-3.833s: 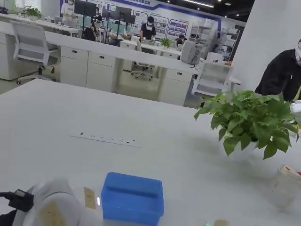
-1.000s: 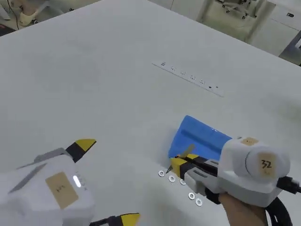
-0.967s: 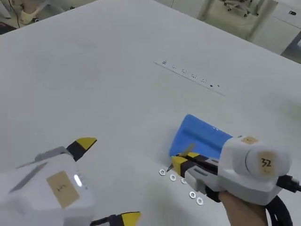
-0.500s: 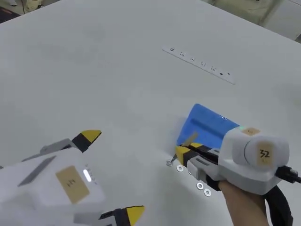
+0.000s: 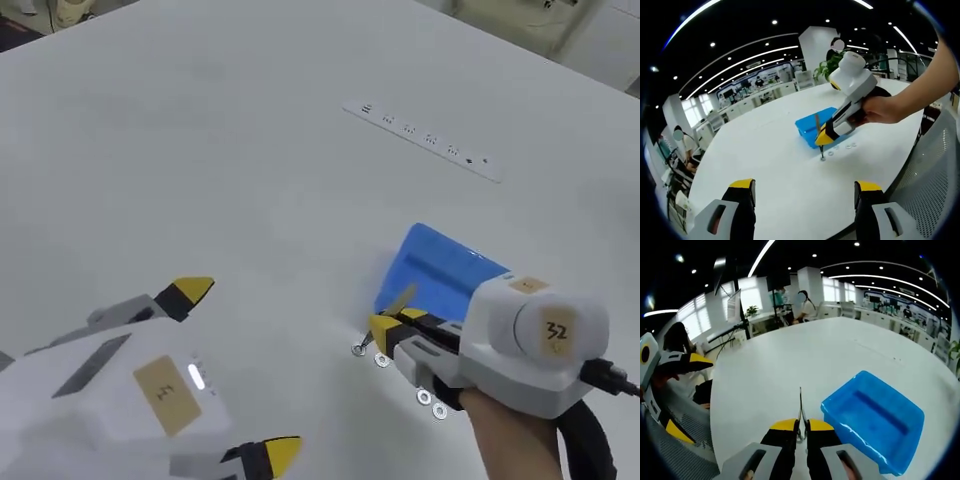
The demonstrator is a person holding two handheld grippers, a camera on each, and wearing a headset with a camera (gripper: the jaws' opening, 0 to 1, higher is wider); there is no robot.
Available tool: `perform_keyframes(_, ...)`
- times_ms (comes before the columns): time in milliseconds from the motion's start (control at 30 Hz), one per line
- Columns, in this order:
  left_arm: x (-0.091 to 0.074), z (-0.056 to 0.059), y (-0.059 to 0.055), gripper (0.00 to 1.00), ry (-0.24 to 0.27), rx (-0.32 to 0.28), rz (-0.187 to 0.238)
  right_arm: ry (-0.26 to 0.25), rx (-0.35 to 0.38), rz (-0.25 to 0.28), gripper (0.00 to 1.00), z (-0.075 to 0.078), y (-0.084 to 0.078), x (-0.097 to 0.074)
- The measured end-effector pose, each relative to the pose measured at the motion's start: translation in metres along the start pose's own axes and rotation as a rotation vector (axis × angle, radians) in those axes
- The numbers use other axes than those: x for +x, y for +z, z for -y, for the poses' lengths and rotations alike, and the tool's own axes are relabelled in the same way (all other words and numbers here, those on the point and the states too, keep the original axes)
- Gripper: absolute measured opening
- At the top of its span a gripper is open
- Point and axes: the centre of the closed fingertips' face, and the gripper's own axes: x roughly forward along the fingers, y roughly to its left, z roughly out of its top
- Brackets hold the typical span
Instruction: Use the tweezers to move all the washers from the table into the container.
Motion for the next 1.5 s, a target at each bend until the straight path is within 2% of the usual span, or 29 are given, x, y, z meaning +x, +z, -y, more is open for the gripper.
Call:
perform_keyframes(300, 0.000, 0.000, -0.002, 0.83, 0.000, 0.017, -0.010, -0.017, -0.085, -0.047, 0.02, -0.006, -0.002, 0.000)
perform_keyframes(633, 0.000, 0.002, -0.001, 0.83, -0.004, 0.052, -0.005, -0.007, -0.108, -0.087, 0.01, -0.009, -0.003, -0.001)
perform_keyframes(867, 0.000, 0.002, -0.003, 0.83, -0.003, 0.060, -0.013, -0.015, -0.082, -0.043, 0.01, -0.006, 0.014, -0.017)
perform_keyframes(1033, 0.001, 0.001, -0.004, 0.83, 0.001, 0.070, -0.021, -0.029, -0.120, -0.023, 0.01, -0.005, 0.028, -0.030)
perform_keyframes(1233, 0.001, 0.001, -0.003, 0.83, 0.005, 0.073, -0.018, -0.039, -0.123, 0.012, 0.01, -0.003, 0.046, -0.044)
perform_keyframes(1500, 0.001, 0.001, -0.004, 0.82, 0.011, 0.093, -0.023, -0.095, -0.137, 0.059, 0.02, 0.012, 0.069, -0.053)
